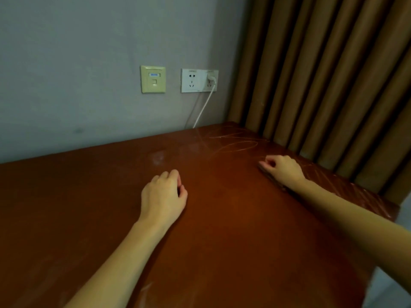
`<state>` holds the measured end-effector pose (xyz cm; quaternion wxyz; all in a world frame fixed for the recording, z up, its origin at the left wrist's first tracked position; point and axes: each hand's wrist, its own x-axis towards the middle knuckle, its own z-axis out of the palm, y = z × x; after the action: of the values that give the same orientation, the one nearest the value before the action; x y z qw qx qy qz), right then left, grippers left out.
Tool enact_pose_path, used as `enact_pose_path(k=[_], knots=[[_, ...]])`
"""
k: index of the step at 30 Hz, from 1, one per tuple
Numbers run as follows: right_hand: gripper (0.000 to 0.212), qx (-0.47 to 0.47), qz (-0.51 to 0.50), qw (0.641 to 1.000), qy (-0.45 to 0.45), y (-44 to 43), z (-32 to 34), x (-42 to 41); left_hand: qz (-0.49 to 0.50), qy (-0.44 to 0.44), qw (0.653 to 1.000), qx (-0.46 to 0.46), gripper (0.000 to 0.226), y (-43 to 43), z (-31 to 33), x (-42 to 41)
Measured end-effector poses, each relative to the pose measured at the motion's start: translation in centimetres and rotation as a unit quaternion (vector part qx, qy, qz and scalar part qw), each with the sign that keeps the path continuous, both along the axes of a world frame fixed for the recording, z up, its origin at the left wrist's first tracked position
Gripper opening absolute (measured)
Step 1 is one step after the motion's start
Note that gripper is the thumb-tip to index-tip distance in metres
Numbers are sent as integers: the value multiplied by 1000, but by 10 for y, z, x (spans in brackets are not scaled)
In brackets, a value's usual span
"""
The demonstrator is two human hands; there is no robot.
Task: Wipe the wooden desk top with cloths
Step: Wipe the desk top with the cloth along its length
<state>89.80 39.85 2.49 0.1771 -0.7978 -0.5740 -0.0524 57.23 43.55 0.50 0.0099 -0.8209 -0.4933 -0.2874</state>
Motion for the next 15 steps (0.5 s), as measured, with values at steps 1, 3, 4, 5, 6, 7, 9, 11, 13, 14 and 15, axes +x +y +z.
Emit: enact_pose_path(k=[1, 3, 4, 5, 6, 7, 9, 11, 13, 14, 15], knots=[[30, 3, -24, 1000, 1, 15, -1, 0, 0, 0, 1000, -1, 9, 0, 0, 1], [30, 8, -57, 998, 11, 44, -1, -11, 0, -2, 1000, -1, 9, 1, 1, 1], [29, 6, -60, 998, 17, 56, -1, -19, 0, -3, 1000, -2, 9, 1, 1, 2], [29, 3, -57, 998, 18, 65, 0, -30, -1, -3, 1000, -3, 9, 1, 1, 2], [29, -2, -47, 999, 15, 73, 1, -41, -1, -3, 1000, -5, 9, 1, 1, 1], [28, -7, -30, 999, 7, 77, 1, -53, -1, -2, 1000, -5, 9, 1, 1, 1], [29, -14, 25, 1000, -8, 75, 0, -76, -1, -4, 1000, -4, 9, 0, 1, 0], [30, -25, 98, 995, -15, 60, 0, -95, -3, -4, 1000, -4, 9, -1, 1, 0], [30, -38, 168, 985, -15, 36, 1, -102, -6, -5, 1000, -5, 9, -2, 1, -1], [30, -44, 193, 980, -16, 25, 2, -99, -7, -6, 1000, -4, 9, -1, 1, -1], [29, -48, 211, 976, -16, 15, 3, -93, -8, -7, 1000, -4, 9, -1, 1, -1]])
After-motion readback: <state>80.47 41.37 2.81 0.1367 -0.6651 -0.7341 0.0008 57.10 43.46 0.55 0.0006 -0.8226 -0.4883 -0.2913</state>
